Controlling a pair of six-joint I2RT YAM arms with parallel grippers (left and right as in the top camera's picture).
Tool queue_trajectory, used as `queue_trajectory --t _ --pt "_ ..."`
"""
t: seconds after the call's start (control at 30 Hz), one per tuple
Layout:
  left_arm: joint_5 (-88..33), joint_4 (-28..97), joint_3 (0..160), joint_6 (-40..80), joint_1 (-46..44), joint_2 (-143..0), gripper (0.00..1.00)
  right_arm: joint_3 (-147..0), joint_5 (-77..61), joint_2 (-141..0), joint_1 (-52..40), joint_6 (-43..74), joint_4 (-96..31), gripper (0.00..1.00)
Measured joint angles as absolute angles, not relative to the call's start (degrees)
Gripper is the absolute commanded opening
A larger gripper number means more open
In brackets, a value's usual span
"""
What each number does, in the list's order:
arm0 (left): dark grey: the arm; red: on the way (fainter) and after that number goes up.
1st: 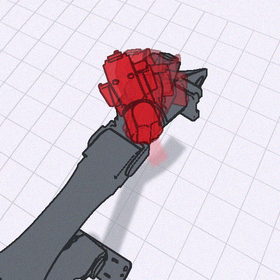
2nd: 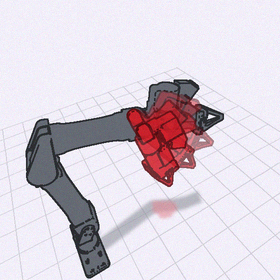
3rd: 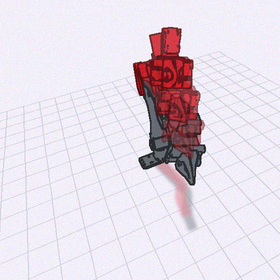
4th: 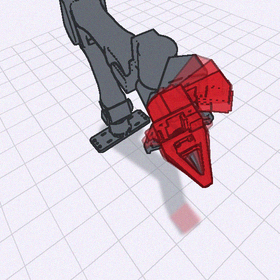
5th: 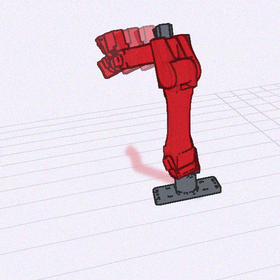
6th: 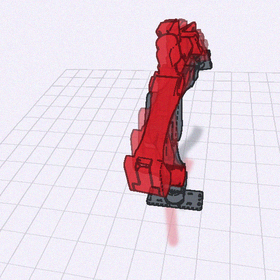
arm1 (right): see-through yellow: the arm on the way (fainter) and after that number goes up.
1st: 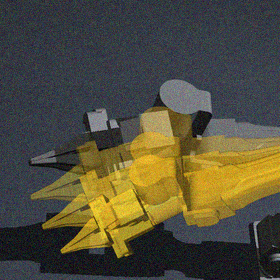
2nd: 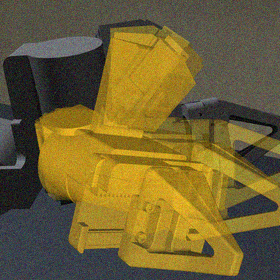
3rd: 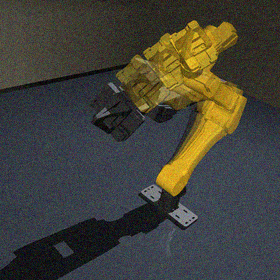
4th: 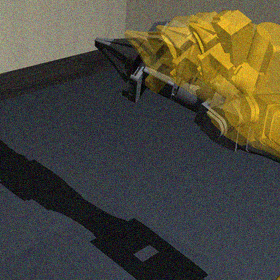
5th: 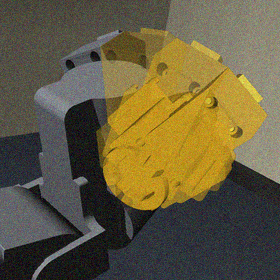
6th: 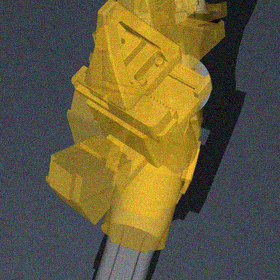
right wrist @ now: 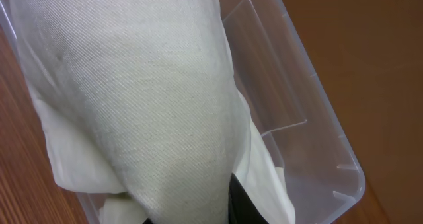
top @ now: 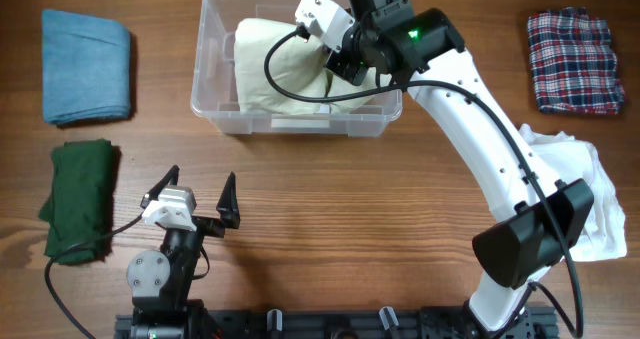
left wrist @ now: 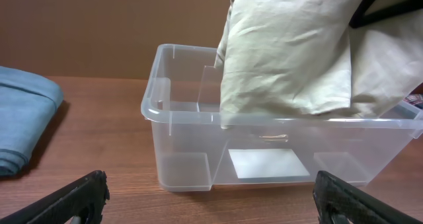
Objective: Pack container
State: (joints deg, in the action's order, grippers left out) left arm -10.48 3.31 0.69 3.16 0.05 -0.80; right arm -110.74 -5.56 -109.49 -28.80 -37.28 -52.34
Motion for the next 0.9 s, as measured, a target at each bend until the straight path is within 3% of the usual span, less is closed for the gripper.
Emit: queue_trajectory --t 0.9 --pt "-10.5 3.3 0.7 3.1 0.1 -0.8 1.00 -110.7 -6.5 -117.3 -25.8 -39.1 -51.4 0.04"
